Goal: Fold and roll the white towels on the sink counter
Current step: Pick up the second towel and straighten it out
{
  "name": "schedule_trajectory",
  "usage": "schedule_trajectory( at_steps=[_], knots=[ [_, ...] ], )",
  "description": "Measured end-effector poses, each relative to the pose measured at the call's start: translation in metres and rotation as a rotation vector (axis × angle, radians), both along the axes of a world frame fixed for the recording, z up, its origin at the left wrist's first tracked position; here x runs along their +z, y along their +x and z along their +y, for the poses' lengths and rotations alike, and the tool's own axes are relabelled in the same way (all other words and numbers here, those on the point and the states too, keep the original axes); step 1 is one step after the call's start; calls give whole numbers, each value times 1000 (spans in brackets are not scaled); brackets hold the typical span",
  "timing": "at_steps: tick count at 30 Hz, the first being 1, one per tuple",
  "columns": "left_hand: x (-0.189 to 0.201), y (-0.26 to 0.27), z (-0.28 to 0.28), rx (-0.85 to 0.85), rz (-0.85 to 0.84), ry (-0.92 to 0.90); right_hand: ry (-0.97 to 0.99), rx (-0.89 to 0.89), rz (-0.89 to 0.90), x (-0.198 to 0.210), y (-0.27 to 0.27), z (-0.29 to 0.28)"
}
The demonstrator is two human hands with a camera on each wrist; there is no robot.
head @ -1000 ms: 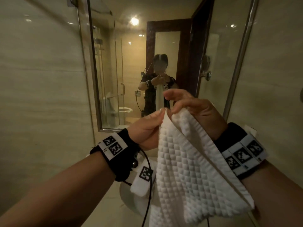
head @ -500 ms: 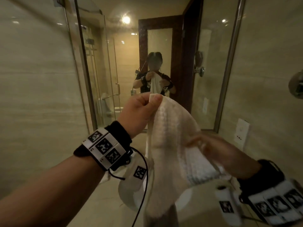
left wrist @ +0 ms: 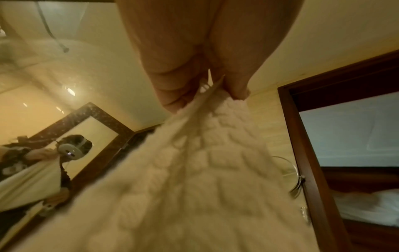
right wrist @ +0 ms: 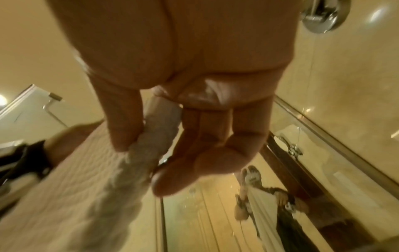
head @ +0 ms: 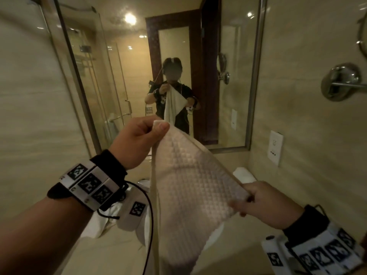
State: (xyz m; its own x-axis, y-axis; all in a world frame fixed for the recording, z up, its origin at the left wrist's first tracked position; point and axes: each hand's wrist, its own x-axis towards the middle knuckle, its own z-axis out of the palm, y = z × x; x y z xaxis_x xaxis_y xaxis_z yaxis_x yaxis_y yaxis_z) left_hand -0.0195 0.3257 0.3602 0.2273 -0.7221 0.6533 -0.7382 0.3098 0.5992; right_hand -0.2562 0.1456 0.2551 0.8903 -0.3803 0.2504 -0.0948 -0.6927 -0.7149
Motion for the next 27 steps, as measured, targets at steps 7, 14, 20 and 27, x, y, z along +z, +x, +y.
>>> schedule_trajectory(
  at_steps=[7,14,20,27],
  knots=[
    [-26,25,29,74,66,149,-365,-110,-294,63,-17,-19],
    [-47,21,36,114,183,92,-456,-147,-301,99,-16,-23],
    [-38,4,16,293,34,147,-546,-216,-208,117,-25,-36],
    [-27,-23,-15,375,-8,87,-536,-331,-152,120,-51,-57]
  ],
)
